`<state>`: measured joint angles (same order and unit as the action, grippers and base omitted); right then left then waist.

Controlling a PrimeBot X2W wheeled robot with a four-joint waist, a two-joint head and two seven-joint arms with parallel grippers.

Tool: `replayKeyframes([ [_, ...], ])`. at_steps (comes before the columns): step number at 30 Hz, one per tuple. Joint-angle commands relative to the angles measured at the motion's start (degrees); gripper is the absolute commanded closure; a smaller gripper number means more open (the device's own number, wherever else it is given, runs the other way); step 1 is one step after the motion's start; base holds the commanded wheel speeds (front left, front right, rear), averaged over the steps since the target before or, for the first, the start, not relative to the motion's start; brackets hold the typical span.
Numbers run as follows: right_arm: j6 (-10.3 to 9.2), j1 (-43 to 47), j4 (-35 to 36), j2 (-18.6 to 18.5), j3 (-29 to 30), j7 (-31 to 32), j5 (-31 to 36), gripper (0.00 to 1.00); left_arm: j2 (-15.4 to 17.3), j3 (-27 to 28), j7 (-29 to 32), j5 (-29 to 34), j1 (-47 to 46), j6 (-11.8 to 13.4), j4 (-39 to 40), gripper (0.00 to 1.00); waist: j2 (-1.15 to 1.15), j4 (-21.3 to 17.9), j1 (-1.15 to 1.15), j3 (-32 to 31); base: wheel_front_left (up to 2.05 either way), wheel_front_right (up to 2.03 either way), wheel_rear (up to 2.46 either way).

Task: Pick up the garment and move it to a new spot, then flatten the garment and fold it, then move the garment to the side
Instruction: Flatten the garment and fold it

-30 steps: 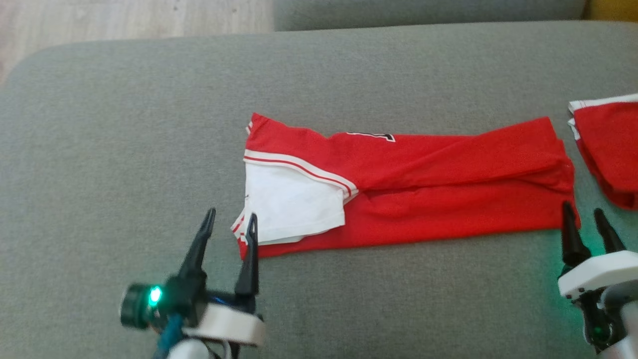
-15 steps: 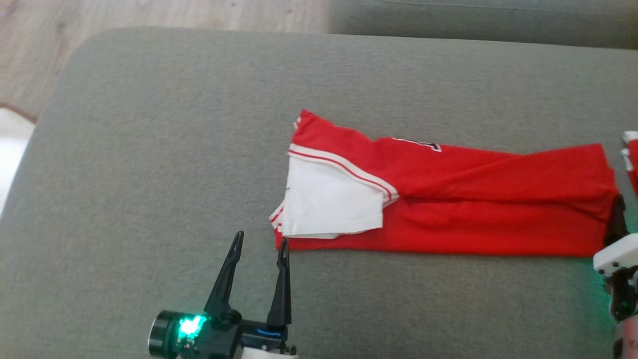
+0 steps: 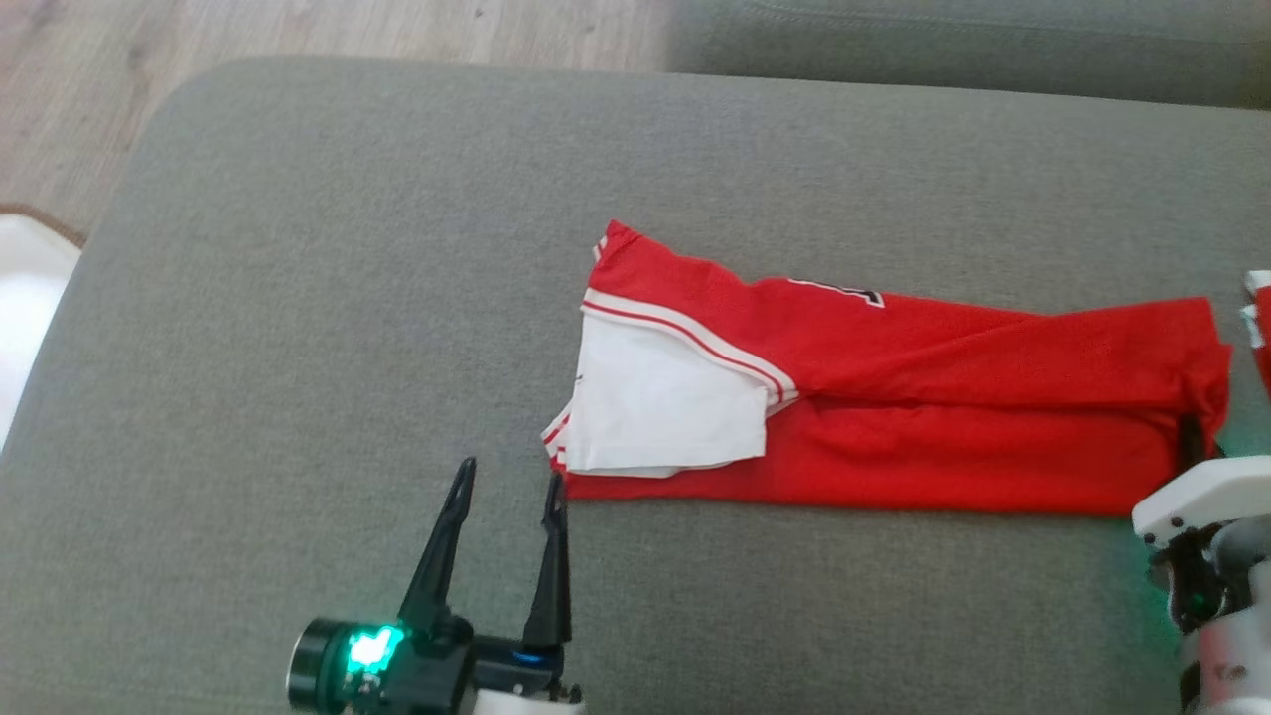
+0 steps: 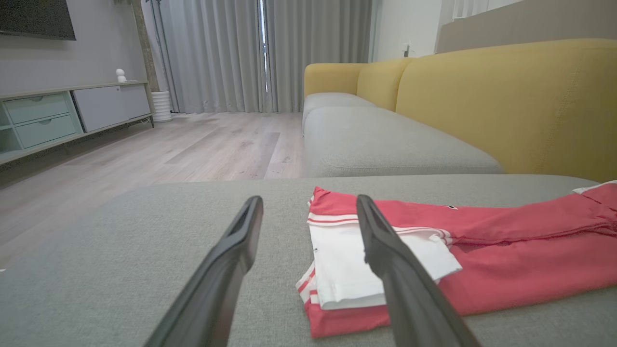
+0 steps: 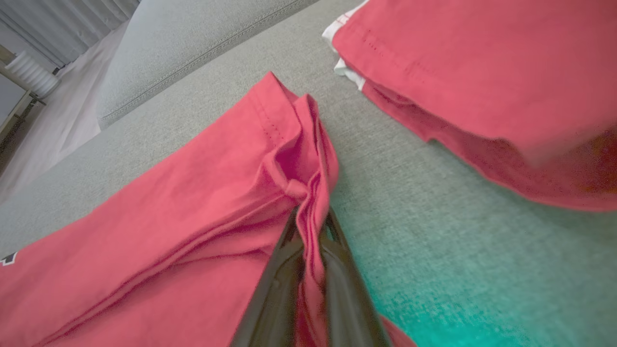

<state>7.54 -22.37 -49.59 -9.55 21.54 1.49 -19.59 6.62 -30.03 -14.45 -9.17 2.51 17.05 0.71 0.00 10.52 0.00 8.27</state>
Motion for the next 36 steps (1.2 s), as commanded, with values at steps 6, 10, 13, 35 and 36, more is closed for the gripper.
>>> replayKeyframes([
  [6, -0.05, 2.37, 6.71, -4.71, -3.7, -1.3, -2.67, 1.0, -0.9, 3.68, -0.54, 1.25, 1.2, -1.76, 0.97, 0.0, 0.0, -2.55, 0.0, -1.76, 0.0, 0.0, 0.0],
  [10, -0.05, 3.14, 13.78, -5.85, -4.24, 0.42, -5.42, 1.0, -1.35, 4.41, -0.54, 1.65, 1.85, -2.6, 0.54, 0.0, 0.0, -3.47, 0.0, -2.59, 0.0, 0.0, 0.0],
  [13, -0.05, 3.39, 21.27, -4.58, -5.22, 2.69, -7.87, 1.0, -1.72, 4.77, -0.54, 1.91, 2.26, -3.12, 0.28, 0.0, 0.0, -3.85, 0.0, -3.2, 0.0, 0.0, 0.0],
  [35, -0.05, 0.74, 30.96, 6.66, -33.76, 7.52, -21.91, 1.0, -3.46, 3.32, -0.55, 2.8, 0.64, -7.22, -2.16, 0.0, 0.0, 5.39, 0.0, -2.58, 0.0, 0.0, 0.0],
  [36, -0.05, 0.24, 29.97, 6.66, -35.26, 6.81, -22.6, 1.0, -3.49, 3.35, -0.55, 2.83, 0.65, -7.25, -2.2, 0.0, 0.0, 5.62, 0.0, -2.46, 0.0, 0.0, 0.0],
])
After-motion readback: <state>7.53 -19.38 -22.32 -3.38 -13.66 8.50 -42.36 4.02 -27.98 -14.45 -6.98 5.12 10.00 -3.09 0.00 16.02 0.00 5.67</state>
